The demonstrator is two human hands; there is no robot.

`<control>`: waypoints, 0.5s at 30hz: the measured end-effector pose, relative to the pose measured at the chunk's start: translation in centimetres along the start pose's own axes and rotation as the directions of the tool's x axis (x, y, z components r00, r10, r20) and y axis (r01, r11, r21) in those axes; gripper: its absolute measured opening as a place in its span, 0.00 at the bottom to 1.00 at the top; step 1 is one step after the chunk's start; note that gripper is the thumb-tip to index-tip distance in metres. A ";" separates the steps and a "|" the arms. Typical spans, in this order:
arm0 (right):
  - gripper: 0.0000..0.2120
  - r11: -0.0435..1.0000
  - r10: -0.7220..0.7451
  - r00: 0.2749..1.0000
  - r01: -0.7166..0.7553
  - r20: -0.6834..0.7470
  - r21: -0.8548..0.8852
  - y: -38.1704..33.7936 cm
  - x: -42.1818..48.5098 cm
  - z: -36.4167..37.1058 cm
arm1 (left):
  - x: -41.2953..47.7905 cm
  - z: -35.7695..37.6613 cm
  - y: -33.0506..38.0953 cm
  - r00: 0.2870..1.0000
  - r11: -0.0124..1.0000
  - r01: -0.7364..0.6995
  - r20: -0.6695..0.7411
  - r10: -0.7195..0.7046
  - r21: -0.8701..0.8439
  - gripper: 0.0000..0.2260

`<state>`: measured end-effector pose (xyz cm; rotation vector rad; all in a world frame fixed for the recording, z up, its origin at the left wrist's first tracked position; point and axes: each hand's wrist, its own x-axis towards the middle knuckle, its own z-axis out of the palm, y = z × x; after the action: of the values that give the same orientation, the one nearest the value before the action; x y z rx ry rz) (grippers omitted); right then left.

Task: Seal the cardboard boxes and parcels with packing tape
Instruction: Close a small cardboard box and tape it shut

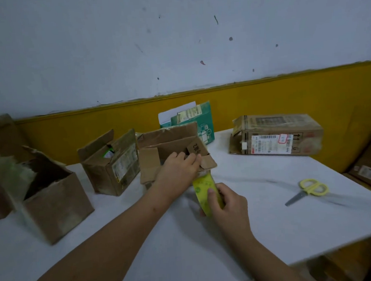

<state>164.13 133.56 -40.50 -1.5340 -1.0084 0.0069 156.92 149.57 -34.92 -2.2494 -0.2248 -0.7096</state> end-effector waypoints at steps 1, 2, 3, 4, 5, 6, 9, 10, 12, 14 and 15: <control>0.19 1.000 -0.016 1.000 0.016 -0.023 0.006 0.0 0.0 -0.1 | 0.1 -0.1 -0.2 0.999 1.000 -0.018 0.039 0.018 0.006 0.18; 0.18 0.999 -0.028 0.998 0.029 -0.050 0.014 0.0 0.0 -0.2 | 0.3 -0.3 -0.5 0.996 0.999 -0.032 0.084 0.032 -0.005 0.20; 0.18 0.999 -0.033 0.997 0.035 -0.075 0.023 -0.1 0.0 -0.3 | 0.6 -0.7 -0.8 0.989 0.999 -0.045 0.137 0.048 -0.026 0.20; 0.17 0.999 -0.030 0.995 0.032 -0.090 0.027 -0.1 0.0 -0.4 | 0.9 -1.2 -1.0 0.980 0.997 -0.054 0.189 0.064 -0.054 0.20; 0.17 0.999 -0.024 0.996 0.026 -0.092 0.024 -0.2 0.0 -0.4 | 1.2 -1.4 -1.3 0.967 0.995 -0.051 0.246 0.069 -0.082 0.19; 0.18 1.000 -0.015 0.997 0.016 -0.081 0.019 -0.2 0.0 -0.3 | 1.6 -1.6 -1.6 0.954 0.993 -0.023 0.295 0.056 -0.114 0.18; 0.15 1.000 0.003 1.000 -0.003 -0.026 -0.009 -0.1 0.3 0.1 | 3.0 -2.3 -2.9 0.915 0.964 0.089 0.403 0.021 -0.251 0.17; 0.14 1.000 0.002 1.000 -0.003 -0.012 -0.014 -0.2 0.5 0.2 | 3.5 -2.5 -3.2 0.906 0.951 0.120 0.424 0.011 -0.283 0.13; 0.15 1.000 -0.001 1.000 0.001 0.000 -0.006 -0.5 1.0 0.4 | 4.2 -2.8 -3.8 0.886 0.913 0.182 0.463 0.009 -0.365 0.09; 0.16 1.000 0.007 1.000 -0.008 0.021 0.026 -0.8 1.5 0.6 | 4.6 -3.5 -4.6 0.852 0.850 0.254 0.522 0.028 -0.461 0.08; 0.16 0.999 0.011 0.999 -0.013 0.038 0.050 -1.0 1.7 0.7 | 5.0 -3.8 -5.0 0.822 0.813 0.297 0.568 0.049 -0.501 0.08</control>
<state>164.29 135.03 -38.99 -1.4994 -1.0216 0.0695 157.62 150.09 -26.98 -3.0250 -0.5117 -0.1473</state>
